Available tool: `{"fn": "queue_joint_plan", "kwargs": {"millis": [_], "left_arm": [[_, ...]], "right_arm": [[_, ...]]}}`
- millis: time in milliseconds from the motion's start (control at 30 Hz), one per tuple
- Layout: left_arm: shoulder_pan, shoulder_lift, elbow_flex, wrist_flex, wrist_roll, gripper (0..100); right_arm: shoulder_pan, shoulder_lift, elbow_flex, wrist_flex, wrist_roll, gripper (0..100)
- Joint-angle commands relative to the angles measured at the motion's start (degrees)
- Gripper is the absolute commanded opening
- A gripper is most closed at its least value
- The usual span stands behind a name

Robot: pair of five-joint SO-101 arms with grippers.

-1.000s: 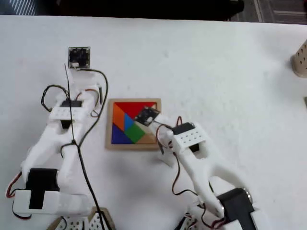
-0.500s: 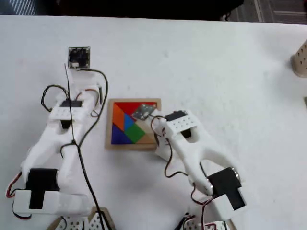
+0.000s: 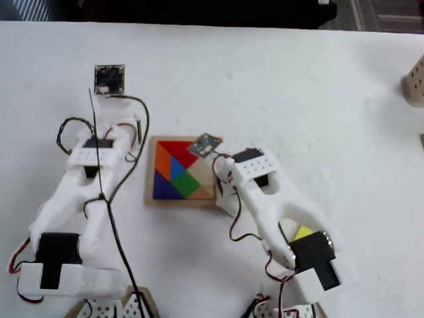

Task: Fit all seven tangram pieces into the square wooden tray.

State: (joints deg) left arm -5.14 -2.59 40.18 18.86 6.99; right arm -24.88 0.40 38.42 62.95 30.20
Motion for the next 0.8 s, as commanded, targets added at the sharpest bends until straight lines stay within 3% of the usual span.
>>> {"fn": "queue_joint_plan", "kwargs": {"millis": [0, 133, 267, 433, 667, 767], "left_arm": [[-0.57, -0.40, -2.11, -1.05, -0.44, 2], [-0.40, -0.40, -2.11, -1.05, -0.53, 2], [-0.40, -0.40, -2.11, -1.05, -0.53, 2], [-0.31, -0.40, -2.20, -1.41, -0.53, 2], [-0.22, -0.40, -2.20, -1.32, -0.53, 2], [-0.22, -0.40, -2.11, -1.23, -0.53, 2]], "right_arm": [[2.33, -1.01, -0.97, 1.98, -0.09, 10.8], [6.37, -9.27, -3.34, 11.30, 5.98, 10.9], [16.84, -23.43, -0.53, 17.54, 12.48, 10.8], [31.16, -37.67, 13.89, 14.11, 18.20, 10.6], [42.51, -45.67, 27.60, 13.14, 19.08, 10.3], [49.36, -45.67, 27.87, 14.29, 26.29, 5.9]]}}
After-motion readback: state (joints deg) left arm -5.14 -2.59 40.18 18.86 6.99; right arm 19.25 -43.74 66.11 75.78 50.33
